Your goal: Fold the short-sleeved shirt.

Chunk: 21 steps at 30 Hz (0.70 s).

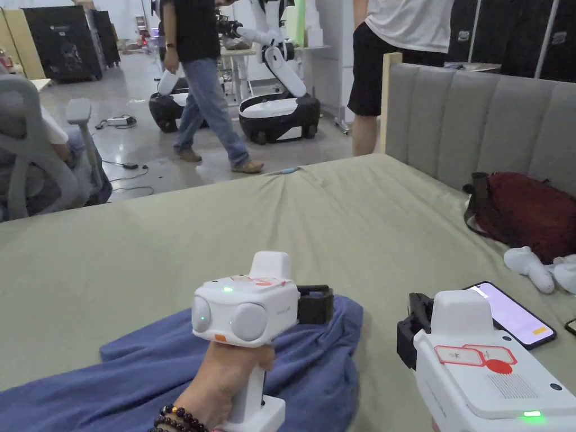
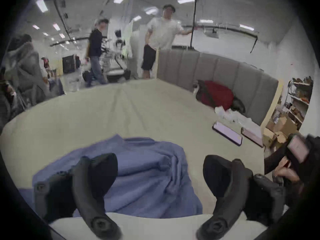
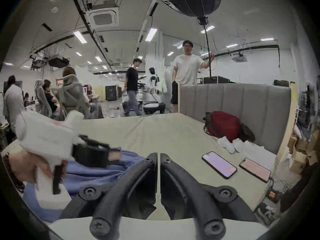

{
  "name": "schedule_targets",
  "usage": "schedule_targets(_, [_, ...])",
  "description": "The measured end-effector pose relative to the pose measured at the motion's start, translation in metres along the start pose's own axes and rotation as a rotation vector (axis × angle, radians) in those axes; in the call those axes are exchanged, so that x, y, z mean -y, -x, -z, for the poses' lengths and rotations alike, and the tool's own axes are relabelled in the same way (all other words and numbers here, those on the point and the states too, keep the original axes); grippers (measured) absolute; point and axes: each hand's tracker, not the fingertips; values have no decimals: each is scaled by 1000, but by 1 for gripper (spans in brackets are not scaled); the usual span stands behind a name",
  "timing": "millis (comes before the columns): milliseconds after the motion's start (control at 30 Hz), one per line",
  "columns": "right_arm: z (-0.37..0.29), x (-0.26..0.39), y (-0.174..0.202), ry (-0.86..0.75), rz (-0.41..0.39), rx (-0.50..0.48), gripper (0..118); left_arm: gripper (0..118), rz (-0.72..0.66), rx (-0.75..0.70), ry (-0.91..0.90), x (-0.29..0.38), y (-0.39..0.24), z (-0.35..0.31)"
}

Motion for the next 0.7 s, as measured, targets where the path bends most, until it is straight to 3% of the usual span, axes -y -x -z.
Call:
schedule_targets(33, [-6, -1, 7, -8, 1, -24, 5, 101, -13, -24, -29, 3, 9, -25])
schedule_targets(100, [-16, -2, 23, -27, -3, -69, 5, 80, -47, -75, -105, 16, 29, -75])
schedule_targets(133, [-19, -3, 31, -29, -11, -98, 5, 60, -63, -109, -130, 25, 46, -97])
schedule_targets(167, [-22, -3, 40, -34, -19, -125, 6, 29, -88, -165, -137, 34, 58, -119])
schedule_targets(200, [-23, -3, 48, -35, -25, -147, 7, 12, -104, -225, -135, 42, 69, -139])
schedule_targets(233, [-25, -3, 55, -35, -34, -165, 7, 3, -125, -273, -136, 50, 80, -157])
schedule_targets(400, [-32, -4, 89, -36, -41, -225, 7, 0, -164, -423, -122, 72, 135, -221])
schedule_targets(600, [-31, -16, 120, -44, -64, -250, 7, 0, -214, -478, -118, 72, 176, -234])
schedule_targets(667, [-25, -19, 129, -38, -80, -253, 7, 23, -224, -496, -93, 72, 191, -223])
schedule_targets(700, [-23, -20, 132, -37, -86, -256, 7, 28, -233, -502, -74, 73, 202, -214])
